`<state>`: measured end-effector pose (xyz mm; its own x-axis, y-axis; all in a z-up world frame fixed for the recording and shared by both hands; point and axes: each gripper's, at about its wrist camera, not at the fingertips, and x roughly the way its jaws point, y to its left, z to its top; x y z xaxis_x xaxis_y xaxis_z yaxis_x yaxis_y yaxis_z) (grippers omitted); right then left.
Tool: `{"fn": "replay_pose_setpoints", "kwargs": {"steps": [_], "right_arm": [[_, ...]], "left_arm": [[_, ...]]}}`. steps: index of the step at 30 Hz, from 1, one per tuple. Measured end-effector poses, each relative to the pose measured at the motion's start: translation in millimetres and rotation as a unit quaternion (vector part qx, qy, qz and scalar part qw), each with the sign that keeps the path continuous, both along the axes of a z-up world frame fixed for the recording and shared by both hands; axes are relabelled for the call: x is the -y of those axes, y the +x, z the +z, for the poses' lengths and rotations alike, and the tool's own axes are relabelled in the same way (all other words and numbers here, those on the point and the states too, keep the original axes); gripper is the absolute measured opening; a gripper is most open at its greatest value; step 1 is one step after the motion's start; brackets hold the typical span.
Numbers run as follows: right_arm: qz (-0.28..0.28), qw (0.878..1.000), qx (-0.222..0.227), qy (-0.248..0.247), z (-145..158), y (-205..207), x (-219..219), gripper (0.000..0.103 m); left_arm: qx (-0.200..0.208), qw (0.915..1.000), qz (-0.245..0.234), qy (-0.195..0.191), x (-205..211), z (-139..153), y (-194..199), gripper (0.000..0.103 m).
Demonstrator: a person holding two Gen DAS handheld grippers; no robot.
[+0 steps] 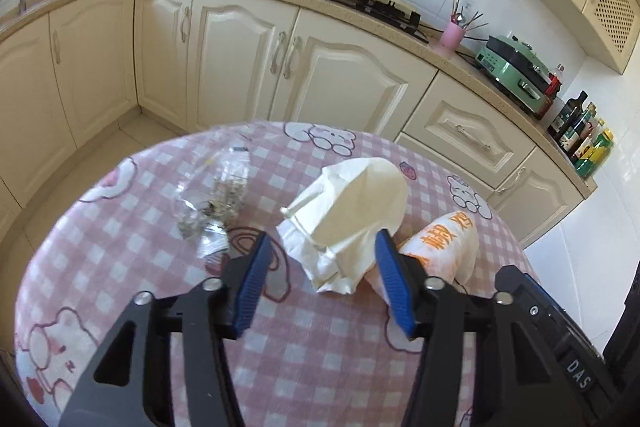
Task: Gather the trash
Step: 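Grasp the white napkin with the left tool while the right tool grasps the orange-print bag, then carry the napkin and orange-print bag over the blue bin and open both tools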
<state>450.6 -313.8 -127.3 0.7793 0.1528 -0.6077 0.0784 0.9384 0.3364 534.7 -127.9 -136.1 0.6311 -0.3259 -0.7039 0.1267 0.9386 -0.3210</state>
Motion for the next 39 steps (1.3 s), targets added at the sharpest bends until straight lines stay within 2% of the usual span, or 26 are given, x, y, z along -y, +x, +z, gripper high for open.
{"fn": "replay_pose_setpoints", "kwargs": {"steps": [1,3,8,16,23,25,26,28,30,33,39], "right_arm": [[0.0,1.0,-0.001,0.0,0,1,-1,0.066],[0.002,1.0,-0.004,0.002,-1,4,-1,0.066],[0.003,1.0,-0.014,0.019,-4,6,-2,0.067],[0.009,1.0,-0.019,0.022,5,14,-22,0.069],[0.007,0.997,-0.074,0.027,-12,36,-39,0.068],[0.022,0.995,-0.085,0.039,-17,40,-40,0.038],[0.026,0.995,-0.087,0.045,-18,39,-40,0.037],[0.032,0.996,-0.078,0.041,-15,34,-40,0.032],[0.034,0.997,-0.063,0.042,-7,27,-39,0.031],[0.038,0.998,-0.024,0.034,20,7,-38,0.031],[0.062,0.997,0.02,0.032,62,-30,-48,0.031]], "left_arm": [[-0.005,1.0,-0.004,-0.004,3,-3,3,0.043],[-0.007,0.9999,-0.012,-0.003,9,-7,6,0.025],[-0.003,0.9995,-0.025,-0.019,10,-7,4,0.006],[0.046,0.9988,-0.012,-0.01,-13,20,-22,0.006],[0.061,0.9981,-0.005,-0.001,-38,33,-38,0.006],[0.06,0.9982,-0.005,-0.005,-46,33,-42,0.006],[0.058,0.9983,-0.005,-0.007,-51,34,-43,0.006],[0.059,0.9982,-0.002,-0.013,-59,34,-47,0.006],[0.062,0.9979,0.0,-0.018,-66,37,-52,0.006],[0.073,0.997,0.002,-0.025,-76,47,-64,0.006],[0.101,0.9939,0.007,-0.043,-97,72,-102,0.006]]}}
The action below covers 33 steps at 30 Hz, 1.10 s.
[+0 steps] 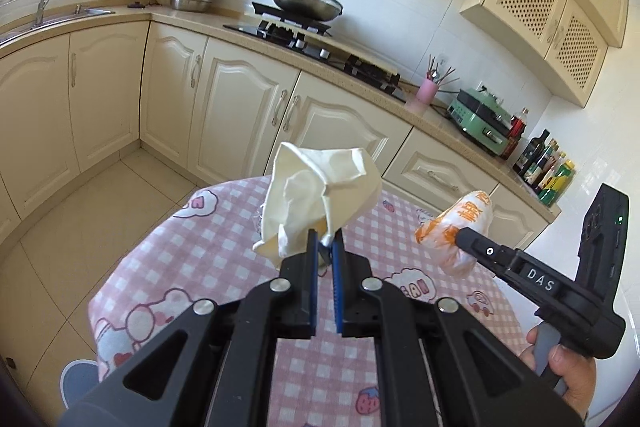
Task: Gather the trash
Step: 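Carry the napkin and orange-print bag over the blue bin and open both tools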
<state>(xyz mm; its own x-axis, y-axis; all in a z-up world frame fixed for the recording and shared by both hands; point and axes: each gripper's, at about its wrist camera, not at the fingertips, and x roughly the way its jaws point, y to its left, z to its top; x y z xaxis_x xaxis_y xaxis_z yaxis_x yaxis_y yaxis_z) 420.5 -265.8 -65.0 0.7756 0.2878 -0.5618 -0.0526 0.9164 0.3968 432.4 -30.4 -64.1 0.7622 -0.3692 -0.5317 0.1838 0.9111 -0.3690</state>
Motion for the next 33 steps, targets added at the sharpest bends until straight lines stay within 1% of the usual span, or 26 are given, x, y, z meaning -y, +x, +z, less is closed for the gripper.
{"fn": "replay_pose_setpoints", "kwargs": {"steps": [3,7,10,14,18,20,23,28,33], "right_arm": [[0.019,1.0,0.009,-0.005,12,-14,-17,0.031],[0.057,0.998,0.014,-0.012,19,-35,-55,0.031],[0.085,0.996,0.017,-0.023,18,-48,-87,0.031],[0.13,0.991,0.012,-0.023,10,-66,-134,0.031],[0.176,0.984,0.003,-0.023,-1,-80,-182,0.031],[0.203,0.979,-0.001,-0.026,-8,-87,-210,0.031],[0.236,0.971,-0.005,-0.037,-19,-97,-251,0.031],[0.286,0.957,-0.012,-0.057,-43,-112,-314,0.031],[0.325,0.942,-0.035,-0.076,-79,-118,-368,0.031]], "left_arm": [[0.01,0.9999,0.005,-0.002,-11,9,-21,0.006],[0.017,0.9996,0.021,0.0,-36,16,-58,0.006],[0.018,0.9992,0.036,-0.002,-60,16,-83,0.006],[0.014,0.998,0.062,0.0,-97,11,-116,0.006],[0.001,0.9948,0.102,-0.002,-146,-6,-150,0.006],[-0.006,0.993,0.118,-0.004,-167,-15,-160,0.006],[-0.02,0.9879,0.153,-0.004,-203,-34,-180,0.006],[-0.05,0.9785,0.199,-0.017,-257,-68,-205,0.006],[-0.082,0.9683,0.235,-0.024,-298,-105,-219,0.006]]}}
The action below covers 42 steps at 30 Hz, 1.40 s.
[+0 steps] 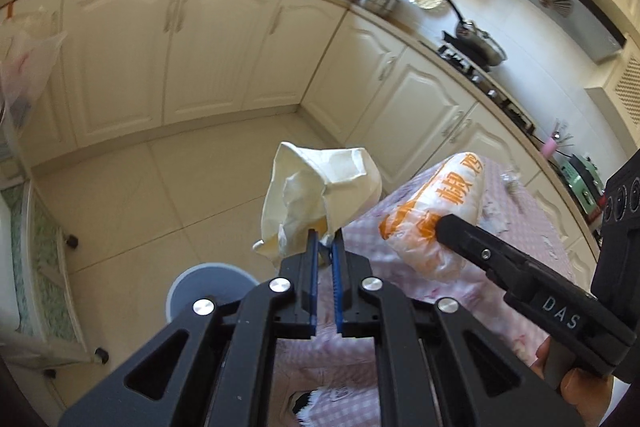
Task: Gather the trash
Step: 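Carry the napkin and orange-print bag over the blue bin and open both tools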
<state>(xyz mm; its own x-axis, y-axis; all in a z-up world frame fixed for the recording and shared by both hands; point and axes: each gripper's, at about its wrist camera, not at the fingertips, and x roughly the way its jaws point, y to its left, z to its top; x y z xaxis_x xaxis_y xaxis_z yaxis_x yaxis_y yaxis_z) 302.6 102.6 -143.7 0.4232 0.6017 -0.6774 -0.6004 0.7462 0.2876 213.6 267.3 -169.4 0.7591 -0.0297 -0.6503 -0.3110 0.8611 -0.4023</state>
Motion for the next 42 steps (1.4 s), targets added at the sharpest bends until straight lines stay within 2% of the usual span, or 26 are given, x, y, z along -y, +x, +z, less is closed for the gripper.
{"fn": "replay_pose_setpoints", "kwargs": {"steps": [7,12,13,15,24,28,34,42], "right_arm": [[0.024,0.998,-0.02,-0.049,-50,3,-44,0.031],[0.025,0.996,-0.037,-0.072,-77,14,-60,0.031],[0.025,0.996,-0.04,-0.075,-81,17,-64,0.031],[0.025,0.996,-0.045,-0.079,-88,20,-70,0.031],[0.032,0.993,-0.064,-0.09,-109,23,-76,0.031],[0.036,0.993,-0.067,-0.091,-111,24,-82,0.032],[0.041,0.993,-0.07,-0.086,-110,21,-90,0.033],[0.038,0.995,-0.058,-0.07,-97,20,-92,0.048]], "left_arm": [[-0.054,0.998,0.029,-0.018,-36,-61,2,0.006],[-0.073,0.996,0.042,-0.031,-51,-89,12,0.008],[-0.076,0.9956,0.043,-0.034,-52,-92,16,0.009],[-0.086,0.9944,0.048,-0.039,-58,-101,20,0.024],[-0.105,0.9922,0.058,-0.035,-67,-118,25,0.031],[-0.107,0.9913,0.069,-0.035,-73,-119,21,0.036],[-0.109,0.9901,0.083,-0.029,-82,-115,15,0.036],[-0.103,0.9897,0.094,-0.033,-85,-103,10,0.041]]}}
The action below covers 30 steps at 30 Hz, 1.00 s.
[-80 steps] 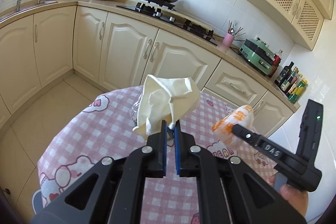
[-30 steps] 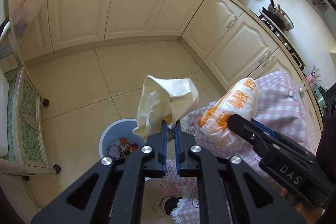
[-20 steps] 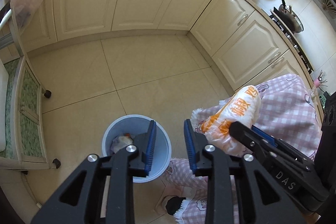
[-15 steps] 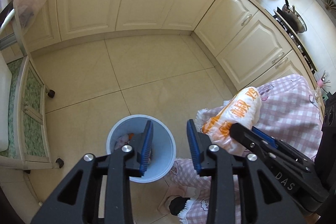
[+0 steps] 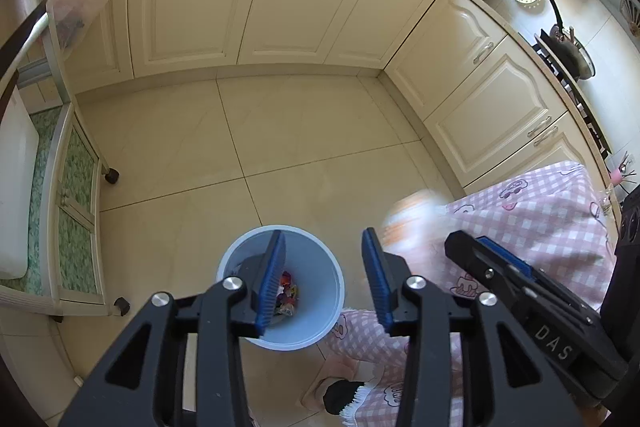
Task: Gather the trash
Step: 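Carry the napkin and orange-print bag over the blue bin and open both tools, then move the right tool back over the table to the clear plastic packet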
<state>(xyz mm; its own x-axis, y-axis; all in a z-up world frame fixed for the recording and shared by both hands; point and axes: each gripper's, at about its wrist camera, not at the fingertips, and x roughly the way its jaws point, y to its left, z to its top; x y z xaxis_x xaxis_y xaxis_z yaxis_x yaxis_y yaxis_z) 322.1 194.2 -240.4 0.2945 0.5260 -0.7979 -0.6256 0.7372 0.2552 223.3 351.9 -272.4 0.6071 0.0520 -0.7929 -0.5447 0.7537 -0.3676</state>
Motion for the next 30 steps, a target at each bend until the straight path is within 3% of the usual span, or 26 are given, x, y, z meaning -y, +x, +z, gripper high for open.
{"fn": "replay_pose_setpoints", "kwargs": {"steps": [7,14,21,30], "right_arm": [[-0.006,1.0,0.028,0.012,28,-6,15,0.049],[-0.031,0.996,0.073,0.03,79,2,63,0.049],[-0.087,0.988,0.124,0.033,128,33,142,0.049],[-0.207,0.965,0.163,0.005,141,110,259,0.056]], "left_arm": [[0.02,0.9997,-0.007,0.012,13,30,-6,0.041],[0.046,0.9973,-0.037,0.045,49,80,13,0.041],[0.086,0.987,-0.113,0.076,131,138,70,0.046],[0.091,0.9698,-0.205,0.097,237,159,163,0.051]]}}
